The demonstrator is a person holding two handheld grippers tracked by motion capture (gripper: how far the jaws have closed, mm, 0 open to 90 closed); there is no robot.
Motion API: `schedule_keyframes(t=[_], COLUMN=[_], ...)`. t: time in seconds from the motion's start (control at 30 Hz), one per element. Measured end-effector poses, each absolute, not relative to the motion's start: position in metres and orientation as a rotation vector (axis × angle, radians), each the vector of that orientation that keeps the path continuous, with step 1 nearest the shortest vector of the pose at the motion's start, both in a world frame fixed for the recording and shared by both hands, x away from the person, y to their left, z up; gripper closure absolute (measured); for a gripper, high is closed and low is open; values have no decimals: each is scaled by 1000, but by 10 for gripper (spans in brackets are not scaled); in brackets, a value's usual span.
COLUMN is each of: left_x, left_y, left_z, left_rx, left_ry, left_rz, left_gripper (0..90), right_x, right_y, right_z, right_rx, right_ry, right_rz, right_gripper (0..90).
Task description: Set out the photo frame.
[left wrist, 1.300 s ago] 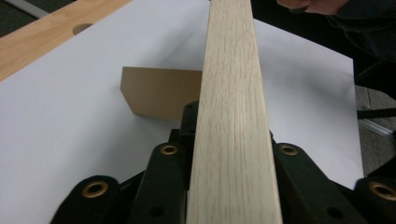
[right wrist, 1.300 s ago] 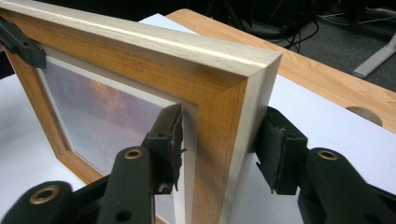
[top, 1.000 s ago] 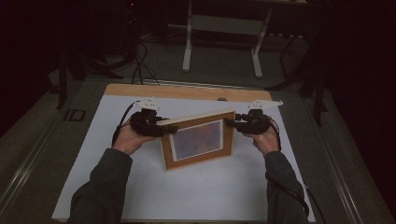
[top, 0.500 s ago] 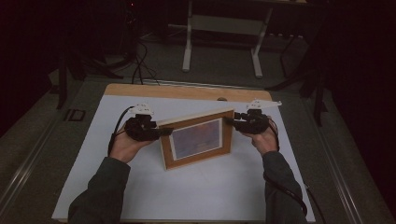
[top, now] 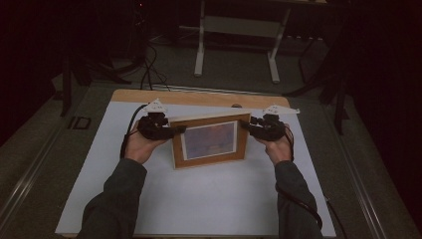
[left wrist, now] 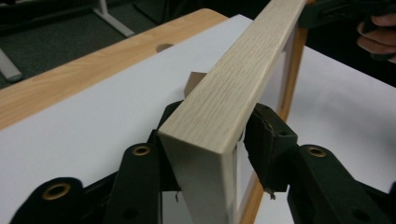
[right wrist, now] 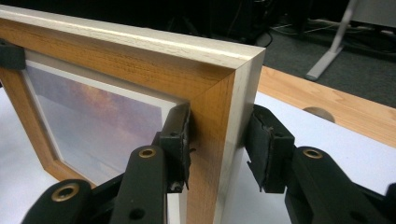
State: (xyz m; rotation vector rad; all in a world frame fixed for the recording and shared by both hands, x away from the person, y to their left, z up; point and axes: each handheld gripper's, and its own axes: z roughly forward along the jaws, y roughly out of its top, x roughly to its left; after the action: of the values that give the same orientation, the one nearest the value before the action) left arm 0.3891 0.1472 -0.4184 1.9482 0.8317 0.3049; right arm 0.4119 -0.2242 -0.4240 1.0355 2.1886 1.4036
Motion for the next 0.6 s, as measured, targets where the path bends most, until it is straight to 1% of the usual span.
schedule_keyframes(t=[0.13,0.23,0.3,0.33,0.37,0.4,0.47,0.57,0.6], left_x=[395,396,395,395,391,390,388,387,387], left_y=[145,147,148,148,156,158,161,160,160], left_z=[-419,-421,-422,-422,-425,-427,-427,-425,-425], left_rx=[1940,1916,1910,1910,1881,1870,1861,1861,1856], left_ry=[851,885,894,894,917,921,915,927,936], left_rz=[342,339,347,347,347,331,319,343,340], left_gripper=[553,522,480,480,448,454,517,612,611], right_x=[412,411,410,410,409,409,408,407,407], right_y=[-225,-225,-225,-225,-225,-226,-225,-225,-224], right_z=[-425,-426,-426,-427,-428,-428,-428,-428,-427], right_rx=[1060,1069,1073,1074,1082,1083,1087,1088,1092], right_ry=[2157,2145,2142,2140,2137,2134,2130,2132,2135], right_rz=[1405,1416,1414,1413,1415,1418,1418,1423,1420], right_gripper=[614,615,615,615,615,615,615,616,616])
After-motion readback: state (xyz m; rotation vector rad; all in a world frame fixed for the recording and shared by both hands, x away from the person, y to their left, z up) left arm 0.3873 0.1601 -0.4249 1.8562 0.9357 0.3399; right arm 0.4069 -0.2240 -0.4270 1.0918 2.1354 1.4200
